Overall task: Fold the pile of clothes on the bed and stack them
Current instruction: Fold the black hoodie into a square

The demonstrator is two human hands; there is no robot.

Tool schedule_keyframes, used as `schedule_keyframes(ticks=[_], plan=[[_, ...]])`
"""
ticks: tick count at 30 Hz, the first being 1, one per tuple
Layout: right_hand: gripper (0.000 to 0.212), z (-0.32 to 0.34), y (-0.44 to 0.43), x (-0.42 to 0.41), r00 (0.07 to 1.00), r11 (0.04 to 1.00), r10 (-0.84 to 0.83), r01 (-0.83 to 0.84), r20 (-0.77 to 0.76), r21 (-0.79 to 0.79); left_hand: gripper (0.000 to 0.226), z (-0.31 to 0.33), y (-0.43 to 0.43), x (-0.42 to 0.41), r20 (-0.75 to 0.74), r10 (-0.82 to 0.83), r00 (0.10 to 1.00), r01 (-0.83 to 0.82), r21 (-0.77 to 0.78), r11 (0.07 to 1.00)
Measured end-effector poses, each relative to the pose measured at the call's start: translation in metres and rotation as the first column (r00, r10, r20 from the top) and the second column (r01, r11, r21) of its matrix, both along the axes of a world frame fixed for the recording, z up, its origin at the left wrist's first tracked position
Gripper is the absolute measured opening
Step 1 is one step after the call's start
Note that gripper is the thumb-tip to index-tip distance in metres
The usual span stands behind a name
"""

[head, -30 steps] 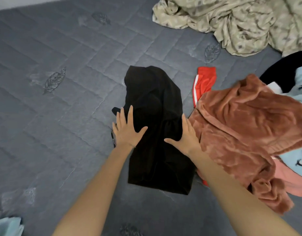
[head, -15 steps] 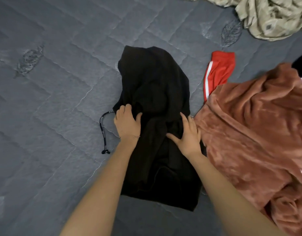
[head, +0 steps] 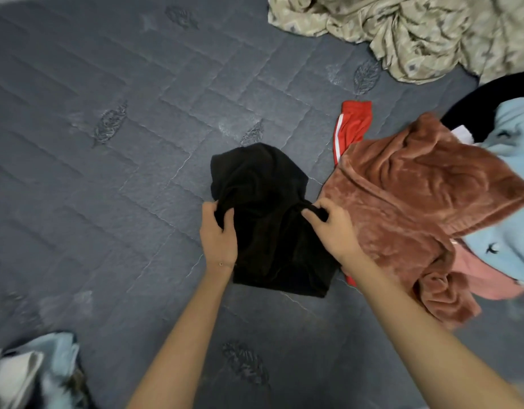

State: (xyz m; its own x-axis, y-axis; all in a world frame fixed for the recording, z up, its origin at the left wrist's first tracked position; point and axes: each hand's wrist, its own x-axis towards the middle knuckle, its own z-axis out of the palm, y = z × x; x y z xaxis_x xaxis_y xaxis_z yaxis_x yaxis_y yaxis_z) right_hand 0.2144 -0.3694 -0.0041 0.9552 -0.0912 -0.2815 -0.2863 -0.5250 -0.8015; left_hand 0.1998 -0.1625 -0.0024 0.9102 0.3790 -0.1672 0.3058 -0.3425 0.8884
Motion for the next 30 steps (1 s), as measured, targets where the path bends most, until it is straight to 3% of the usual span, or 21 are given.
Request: schedule_keyframes(ticks=[5, 11, 15, 20, 24, 27, 30], plan=[[0.031, 0.075, 0.015, -0.048, 0.998, 1.0, -0.03, 0.03, 0.046, 0.009, 0.018, 0.083, 0.007, -0.039, 0.025, 0.074, 0.997, -0.075, 0.053, 0.996], [0.041, 0.149, 0.02, -0.099, 1.0, 1.0, -0.013, 0.013, 0.02, 0.017, 0.02, 0.171, 0.022, -0.094, 0.044, -0.022, 0.999, 0.014, 0.176, 0.984], [0.041, 0.18, 0.021, -0.131, 0.999, 0.998, 0.037, -0.039, 0.031, 0.043, 0.023, 0.211, 0.032, -0.141, 0.089, -0.097, 0.991, 0.066, 0.301, 0.951], [0.035, 0.196, 0.031, -0.163, 0.992, 0.99, 0.125, -0.126, 0.009, 0.068, 0.026, 0.231, 0.049, -0.192, 0.078, -0.056, 0.995, 0.027, 0.334, 0.942], [0.04, 0.183, 0.056, -0.178, 0.981, 0.982, 0.183, -0.179, -0.065, 0.062, 0.031, 0.217, 0.074, -0.21, -0.092, 0.046, 0.995, -0.004, 0.414, 0.91], [0.038, 0.152, 0.08, -0.187, 0.966, 0.977, 0.211, -0.208, -0.149, 0.041, 0.034, 0.19, 0.094, -0.215, -0.333, 0.048, 0.942, 0.134, 0.502, 0.855], [0.038, 0.116, 0.101, -0.192, 0.944, 0.969, 0.228, -0.244, -0.24, -0.039, 0.039, 0.152, 0.116, -0.219, -0.449, 0.006, 0.893, 0.237, 0.483, 0.843]])
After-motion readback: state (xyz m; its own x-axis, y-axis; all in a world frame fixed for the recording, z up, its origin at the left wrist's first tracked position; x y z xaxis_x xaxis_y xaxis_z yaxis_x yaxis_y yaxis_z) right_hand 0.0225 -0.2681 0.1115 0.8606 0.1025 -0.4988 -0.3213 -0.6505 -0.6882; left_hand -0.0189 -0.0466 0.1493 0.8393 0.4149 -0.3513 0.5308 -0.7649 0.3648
